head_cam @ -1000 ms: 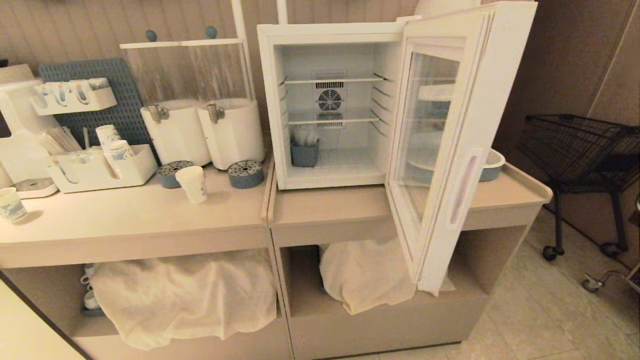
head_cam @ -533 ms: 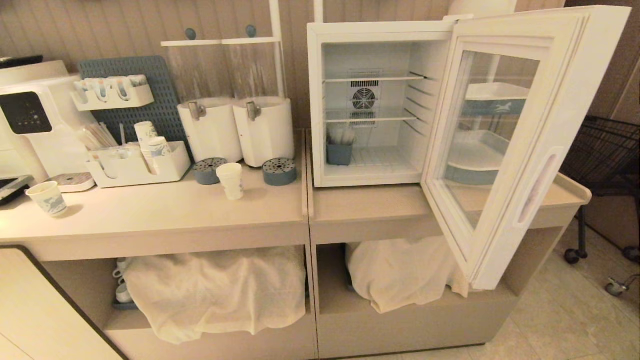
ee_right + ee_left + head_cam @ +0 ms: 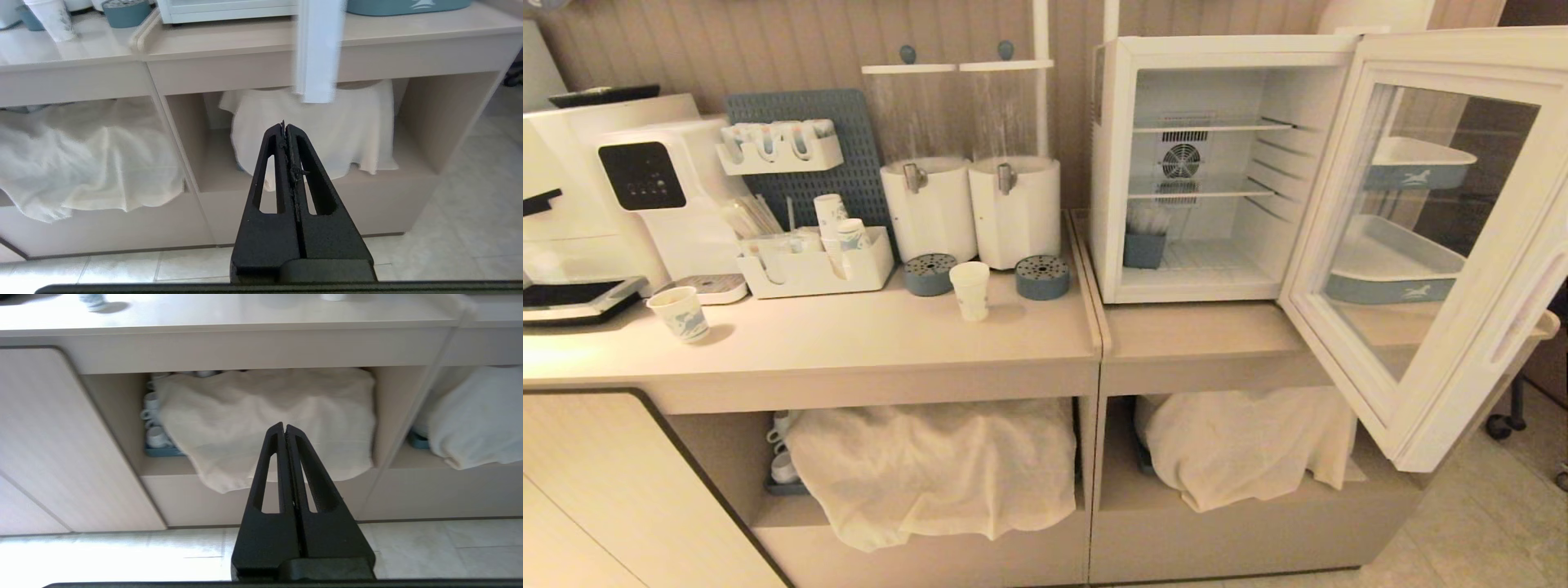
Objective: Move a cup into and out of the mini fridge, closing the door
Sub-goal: Put the paper cup in the freezer
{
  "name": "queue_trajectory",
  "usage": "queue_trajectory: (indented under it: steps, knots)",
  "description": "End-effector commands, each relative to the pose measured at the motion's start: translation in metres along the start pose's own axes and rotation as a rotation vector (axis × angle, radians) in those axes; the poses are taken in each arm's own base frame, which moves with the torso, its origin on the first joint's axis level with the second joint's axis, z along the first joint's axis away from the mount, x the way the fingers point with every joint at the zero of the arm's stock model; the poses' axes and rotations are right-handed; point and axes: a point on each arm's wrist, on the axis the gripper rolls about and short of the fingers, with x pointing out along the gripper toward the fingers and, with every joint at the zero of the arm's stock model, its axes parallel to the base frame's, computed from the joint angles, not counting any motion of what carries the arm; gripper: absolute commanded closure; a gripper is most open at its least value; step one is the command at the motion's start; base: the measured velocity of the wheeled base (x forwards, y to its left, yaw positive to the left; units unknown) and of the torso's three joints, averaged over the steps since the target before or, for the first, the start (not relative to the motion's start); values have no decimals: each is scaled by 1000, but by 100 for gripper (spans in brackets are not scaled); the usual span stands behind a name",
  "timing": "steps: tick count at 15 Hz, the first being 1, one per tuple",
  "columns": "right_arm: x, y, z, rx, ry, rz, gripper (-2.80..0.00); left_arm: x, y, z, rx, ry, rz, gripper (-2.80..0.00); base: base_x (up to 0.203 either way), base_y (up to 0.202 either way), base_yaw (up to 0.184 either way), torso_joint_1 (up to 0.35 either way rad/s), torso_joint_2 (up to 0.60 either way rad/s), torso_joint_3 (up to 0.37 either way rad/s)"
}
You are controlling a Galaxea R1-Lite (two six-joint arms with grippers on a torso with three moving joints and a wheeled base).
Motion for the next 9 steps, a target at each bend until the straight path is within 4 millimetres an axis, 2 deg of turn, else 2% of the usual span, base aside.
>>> queue_trajectory:
  steps: [1, 9]
  knots:
    - [0, 0, 0, 0, 2, 0, 0, 0, 0, 0, -1, 0, 0, 0, 0, 194, 9, 2, -2, 2]
    - [0, 0, 0, 0, 2, 0, 0, 0, 0, 0, -2, 0, 0, 0, 0, 193, 7, 3, 2, 2]
